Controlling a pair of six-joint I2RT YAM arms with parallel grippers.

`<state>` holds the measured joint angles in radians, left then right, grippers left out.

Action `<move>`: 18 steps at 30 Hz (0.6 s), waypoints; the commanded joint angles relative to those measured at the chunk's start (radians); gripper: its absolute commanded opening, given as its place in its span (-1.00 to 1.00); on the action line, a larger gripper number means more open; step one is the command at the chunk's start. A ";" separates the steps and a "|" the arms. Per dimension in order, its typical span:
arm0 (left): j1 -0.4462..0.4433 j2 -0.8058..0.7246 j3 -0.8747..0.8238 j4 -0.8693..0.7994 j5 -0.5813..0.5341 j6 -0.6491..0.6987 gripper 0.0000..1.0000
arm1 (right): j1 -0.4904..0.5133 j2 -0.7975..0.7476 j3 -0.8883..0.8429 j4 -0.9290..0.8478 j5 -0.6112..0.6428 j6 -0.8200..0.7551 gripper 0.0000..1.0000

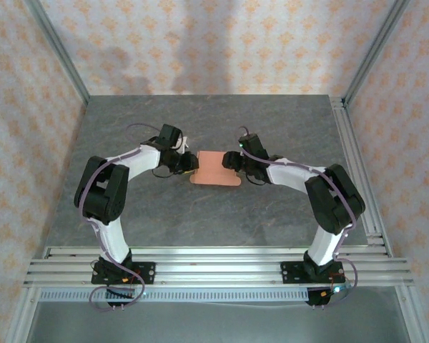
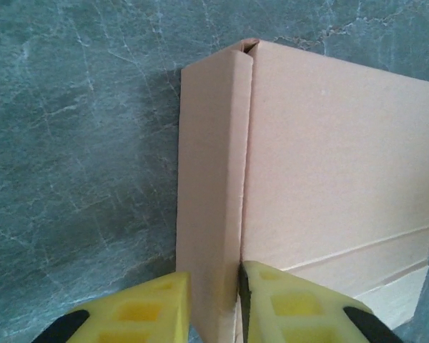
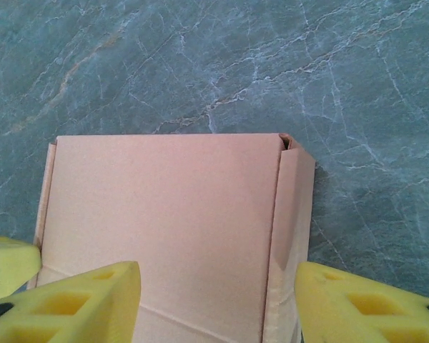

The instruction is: Fold the paper box

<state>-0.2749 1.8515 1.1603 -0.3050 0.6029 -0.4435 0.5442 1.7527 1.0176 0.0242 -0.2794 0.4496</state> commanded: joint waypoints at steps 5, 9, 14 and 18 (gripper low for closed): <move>0.053 0.040 -0.010 -0.017 0.050 0.056 -0.84 | 0.000 -0.055 -0.015 0.026 -0.005 0.024 0.19; 0.073 0.041 -0.022 -0.008 0.069 0.057 -0.92 | -0.011 -0.077 -0.036 0.052 -0.005 0.050 0.37; 0.075 0.040 -0.021 -0.009 0.083 0.060 -0.93 | -0.035 -0.061 -0.055 0.156 -0.087 0.121 0.52; 0.074 0.043 -0.022 -0.007 0.080 0.063 -0.92 | -0.045 -0.025 -0.038 0.214 -0.167 0.168 0.50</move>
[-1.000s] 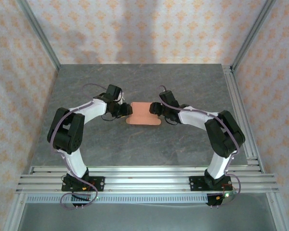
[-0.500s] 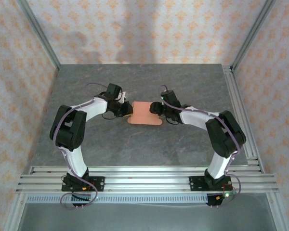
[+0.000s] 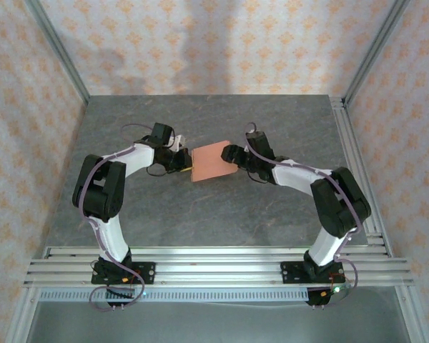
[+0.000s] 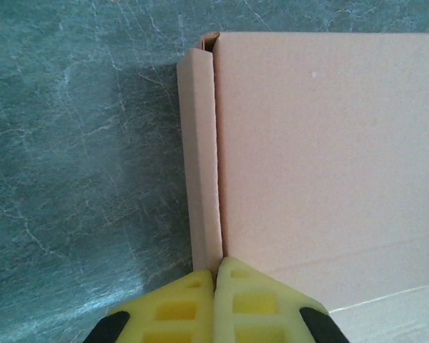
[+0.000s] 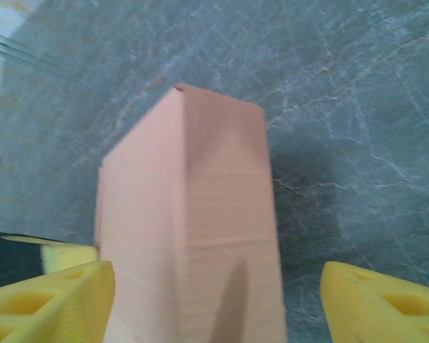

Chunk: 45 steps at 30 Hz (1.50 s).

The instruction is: Fold the paper box

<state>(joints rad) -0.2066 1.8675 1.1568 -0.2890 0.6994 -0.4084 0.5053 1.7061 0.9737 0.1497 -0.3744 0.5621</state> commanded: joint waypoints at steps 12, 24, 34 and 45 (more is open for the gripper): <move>0.006 0.036 -0.034 -0.012 -0.021 0.029 -0.93 | -0.034 0.060 -0.012 0.139 -0.114 0.134 0.43; 0.006 0.036 -0.034 -0.011 -0.033 0.025 -0.83 | -0.037 0.084 0.013 0.165 -0.176 0.169 -0.12; 0.007 -0.087 -0.068 0.054 -0.095 -0.009 0.01 | -0.039 0.032 0.000 0.165 -0.152 0.189 -0.26; -0.139 -0.455 -0.246 0.246 -0.561 0.225 0.82 | -0.060 -0.056 -0.006 0.124 -0.165 0.209 -0.22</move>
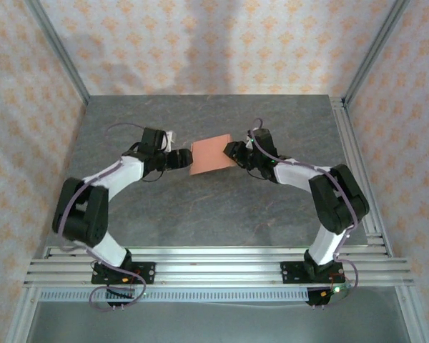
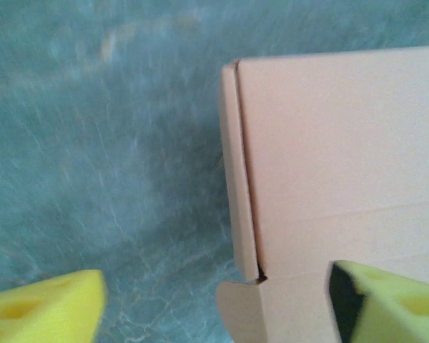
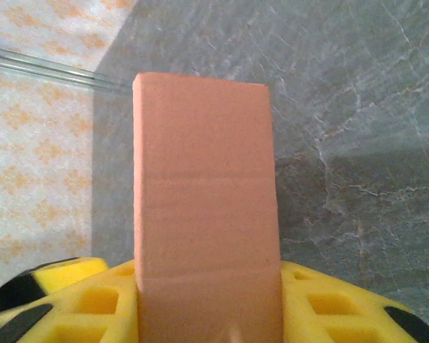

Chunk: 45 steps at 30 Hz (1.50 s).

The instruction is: Fold the paper box

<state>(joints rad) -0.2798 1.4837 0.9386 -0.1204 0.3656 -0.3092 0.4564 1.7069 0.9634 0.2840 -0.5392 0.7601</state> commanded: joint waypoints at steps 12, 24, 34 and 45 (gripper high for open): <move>-0.453 -0.233 -0.248 0.585 -0.713 0.947 1.00 | -0.062 -0.271 0.020 -0.195 -0.026 -0.016 -0.22; -0.612 -0.179 -0.294 0.944 -0.864 1.509 0.99 | -0.102 -0.429 0.131 -0.389 -0.123 0.033 -0.27; -0.638 -0.093 -0.279 1.156 -0.875 1.672 0.98 | -0.105 -0.493 0.209 -0.558 -0.187 0.102 -0.29; -0.638 -0.064 -0.259 1.126 -0.869 1.666 0.71 | -0.108 -0.492 0.202 -0.612 -0.204 0.118 -0.29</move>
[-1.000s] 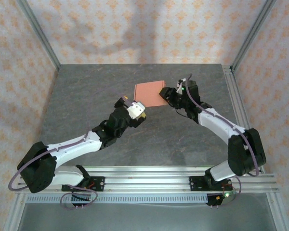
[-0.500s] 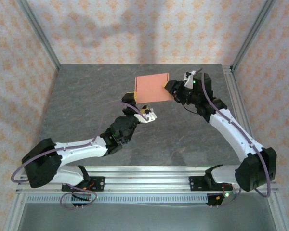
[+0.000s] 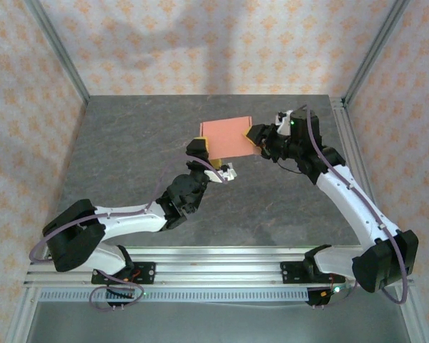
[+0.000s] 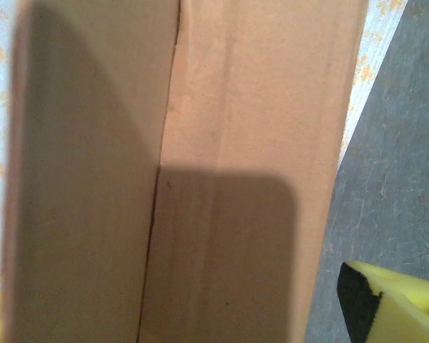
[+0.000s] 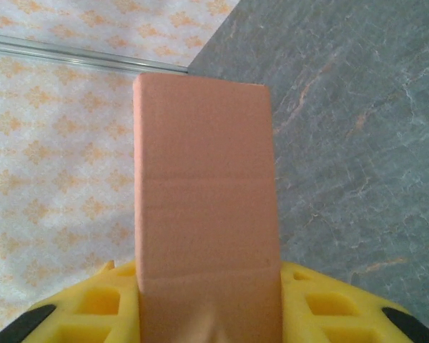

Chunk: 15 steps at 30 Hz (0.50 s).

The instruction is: Fold the paper box

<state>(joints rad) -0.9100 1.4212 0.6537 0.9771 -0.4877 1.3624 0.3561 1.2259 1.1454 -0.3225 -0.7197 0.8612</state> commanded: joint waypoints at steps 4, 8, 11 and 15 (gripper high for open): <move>-0.007 -0.021 0.034 -0.036 -0.023 -0.041 0.49 | -0.008 0.001 0.022 -0.005 -0.028 0.006 -0.29; -0.007 -0.027 0.037 -0.078 -0.018 -0.064 0.26 | -0.006 0.008 0.026 -0.005 -0.026 -0.002 -0.29; -0.006 -0.022 0.044 -0.096 -0.018 -0.073 0.10 | -0.008 0.013 0.027 -0.006 -0.023 -0.005 -0.30; -0.004 -0.024 0.058 -0.143 -0.009 -0.101 -0.06 | -0.011 0.021 0.028 -0.012 -0.021 -0.016 -0.30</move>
<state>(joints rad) -0.9100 1.4200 0.6792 0.8696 -0.4900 1.3052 0.3523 1.2407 1.1454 -0.3386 -0.7261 0.8597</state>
